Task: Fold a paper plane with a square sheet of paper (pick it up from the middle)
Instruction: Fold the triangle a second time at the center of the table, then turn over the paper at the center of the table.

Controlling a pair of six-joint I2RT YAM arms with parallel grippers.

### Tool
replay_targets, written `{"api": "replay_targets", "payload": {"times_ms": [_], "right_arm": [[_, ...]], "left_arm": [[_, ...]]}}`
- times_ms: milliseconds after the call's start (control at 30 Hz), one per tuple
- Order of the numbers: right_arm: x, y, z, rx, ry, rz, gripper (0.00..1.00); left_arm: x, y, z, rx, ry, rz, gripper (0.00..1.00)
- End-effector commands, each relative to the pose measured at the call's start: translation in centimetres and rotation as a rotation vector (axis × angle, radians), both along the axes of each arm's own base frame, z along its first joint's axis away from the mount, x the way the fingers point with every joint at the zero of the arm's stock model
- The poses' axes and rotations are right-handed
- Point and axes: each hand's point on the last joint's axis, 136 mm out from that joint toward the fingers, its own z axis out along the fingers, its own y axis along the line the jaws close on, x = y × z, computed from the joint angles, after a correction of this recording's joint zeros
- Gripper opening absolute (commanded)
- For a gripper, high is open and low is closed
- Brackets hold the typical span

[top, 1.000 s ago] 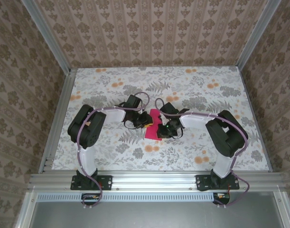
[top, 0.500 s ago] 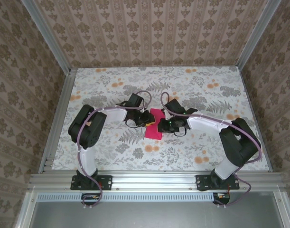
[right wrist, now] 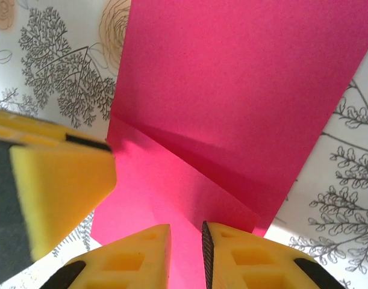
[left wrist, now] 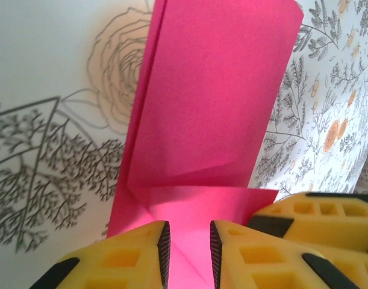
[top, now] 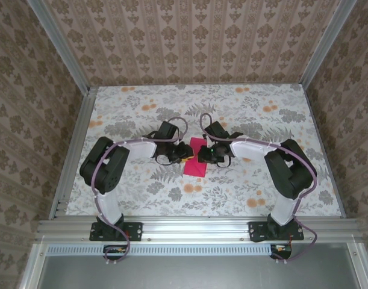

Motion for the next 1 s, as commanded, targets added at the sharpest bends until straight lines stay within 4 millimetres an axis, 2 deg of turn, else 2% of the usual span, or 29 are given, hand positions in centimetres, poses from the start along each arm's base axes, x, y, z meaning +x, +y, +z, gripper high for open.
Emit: {"api": "replay_targets", "payload": {"times_ms": [0,267,533,700,867,967], "right_arm": [[0.9,-0.7,0.0,-0.038,-0.005,-0.025,0.25],[1.2,-2.6,0.0,-0.099,-0.023,-0.05,0.33],[0.8,-1.1,-0.4,-0.019,0.013,-0.005,0.36],[0.7,-1.0,-0.7,-0.003,0.029,-0.007,0.3],[1.0,-1.6,-1.1,-0.006,0.029,-0.036,0.16],[1.0,-1.9,-1.4,-0.009,0.031,-0.051,0.13]], "left_arm": [[0.2,0.3,0.9,-0.017,-0.017,0.04,0.3],[0.0,-0.2,0.4,-0.03,-0.003,0.036,0.34],[0.1,-0.4,0.2,-0.033,0.006,0.032,0.35],[-0.1,-0.3,0.2,-0.028,0.009,0.035,0.35],[-0.2,-0.2,-0.1,-0.022,0.016,0.039,0.36],[-0.2,-0.2,-0.1,-0.02,0.017,0.04,0.36]]}}
